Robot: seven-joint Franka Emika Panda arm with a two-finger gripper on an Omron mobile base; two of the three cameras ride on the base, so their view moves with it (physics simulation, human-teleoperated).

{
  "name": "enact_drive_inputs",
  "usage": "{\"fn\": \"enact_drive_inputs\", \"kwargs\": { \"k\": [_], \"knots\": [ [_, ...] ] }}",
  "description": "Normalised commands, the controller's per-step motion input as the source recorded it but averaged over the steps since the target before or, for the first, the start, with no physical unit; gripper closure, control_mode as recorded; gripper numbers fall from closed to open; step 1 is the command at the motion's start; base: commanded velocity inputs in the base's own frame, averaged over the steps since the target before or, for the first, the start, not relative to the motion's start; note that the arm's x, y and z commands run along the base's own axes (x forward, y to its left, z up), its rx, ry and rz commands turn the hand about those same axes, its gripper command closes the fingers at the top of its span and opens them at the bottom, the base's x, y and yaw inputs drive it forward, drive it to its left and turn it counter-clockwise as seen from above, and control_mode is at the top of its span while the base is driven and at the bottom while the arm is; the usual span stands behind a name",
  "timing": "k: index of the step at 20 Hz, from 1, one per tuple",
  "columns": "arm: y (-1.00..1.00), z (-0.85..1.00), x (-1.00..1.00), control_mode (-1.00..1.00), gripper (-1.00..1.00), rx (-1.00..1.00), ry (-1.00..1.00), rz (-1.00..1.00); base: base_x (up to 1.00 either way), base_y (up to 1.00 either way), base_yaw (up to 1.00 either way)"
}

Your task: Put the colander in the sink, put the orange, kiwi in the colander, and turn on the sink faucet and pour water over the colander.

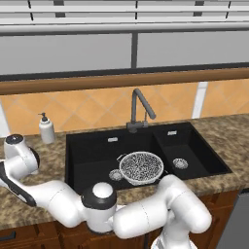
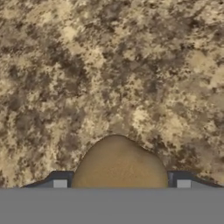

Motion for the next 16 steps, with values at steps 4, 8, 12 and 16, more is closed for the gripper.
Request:
{"fn": "enact_drive_inputs", "kwargs": {
  "k": [4, 8, 12, 16],
  "knots": [
    [-0.01, -0.42, 0.00, -1.00, 1.00, 0.03, -0.02, 0.00, 0.00, 0.00, 0.00],
    [-0.51, -0.03, -0.31, -1.00, 1.00, 0.18, -0.19, -0.12, 0.00, 0.00, 0.00],
    [-1.00, 0.22, -0.46, -1.00, 1.00, 0.31, -0.23, -0.20, 0.00, 0.00, 0.00],
    [-1.00, 0.07, -0.50, -1.00, 1.00, 0.36, -0.14, -0.13, 0.00, 0.00, 0.00]
  ]
}}
